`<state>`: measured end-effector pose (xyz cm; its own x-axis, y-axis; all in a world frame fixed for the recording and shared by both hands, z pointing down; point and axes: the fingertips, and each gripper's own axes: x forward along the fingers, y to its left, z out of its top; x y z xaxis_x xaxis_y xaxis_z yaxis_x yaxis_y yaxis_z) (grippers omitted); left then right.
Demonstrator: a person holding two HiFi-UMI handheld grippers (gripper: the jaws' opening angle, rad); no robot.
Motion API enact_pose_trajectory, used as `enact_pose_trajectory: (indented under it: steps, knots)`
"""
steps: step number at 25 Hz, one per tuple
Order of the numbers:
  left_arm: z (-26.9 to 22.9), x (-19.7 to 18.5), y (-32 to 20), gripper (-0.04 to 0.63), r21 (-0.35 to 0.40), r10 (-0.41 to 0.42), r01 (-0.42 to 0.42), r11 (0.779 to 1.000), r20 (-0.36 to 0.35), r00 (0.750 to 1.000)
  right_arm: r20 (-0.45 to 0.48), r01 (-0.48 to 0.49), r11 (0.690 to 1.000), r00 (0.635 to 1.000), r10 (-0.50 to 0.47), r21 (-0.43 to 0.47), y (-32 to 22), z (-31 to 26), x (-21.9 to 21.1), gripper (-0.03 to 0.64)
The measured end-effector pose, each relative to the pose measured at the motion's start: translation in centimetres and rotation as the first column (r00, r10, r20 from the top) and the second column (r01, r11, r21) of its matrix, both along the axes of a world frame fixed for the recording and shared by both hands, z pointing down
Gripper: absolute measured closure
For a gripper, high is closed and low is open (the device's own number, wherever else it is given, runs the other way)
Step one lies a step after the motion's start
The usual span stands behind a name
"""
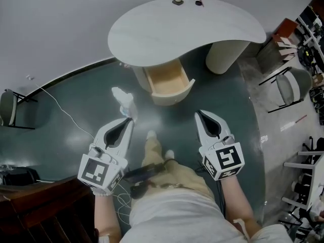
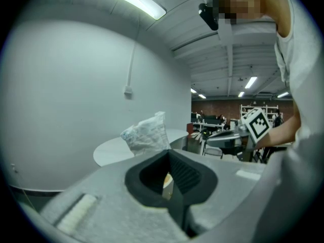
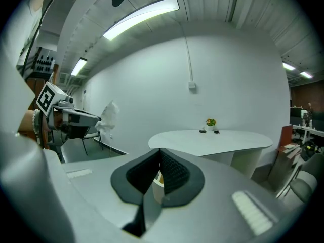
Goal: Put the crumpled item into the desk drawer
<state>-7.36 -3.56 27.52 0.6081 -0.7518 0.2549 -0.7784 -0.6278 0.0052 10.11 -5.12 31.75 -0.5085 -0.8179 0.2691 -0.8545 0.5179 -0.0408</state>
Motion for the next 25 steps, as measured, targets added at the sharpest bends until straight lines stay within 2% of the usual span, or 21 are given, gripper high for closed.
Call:
enact_pose_trajectory:
  steps: [8, 17, 25]
  knots:
    - [0.5, 0.5, -5.0, 0.597, 0.005, 0.055, -0.055, 0.998, -0.001, 0.998, -0.010, -0.052, 0.999, 0.999, 0.052, -0.001, -3.5, 0.1, 0.4, 0.612]
    - [2.1, 0.7, -11.8, 0.597, -0.032, 0.140, -0.139, 0.990, 0.029, 0.990, -0.019, -0.104, 0.994, 0.994, 0.104, -0.034, -8.7, 1.2, 0.1, 0.612]
    - [6.0, 0.6, -16.3, 0.597, -0.082, 0.251, -0.246, 0.966, 0.055, 0.966, -0.027, -0.171, 0.982, 0.985, 0.170, -0.079, -12.0, 3.3, -1.3, 0.612]
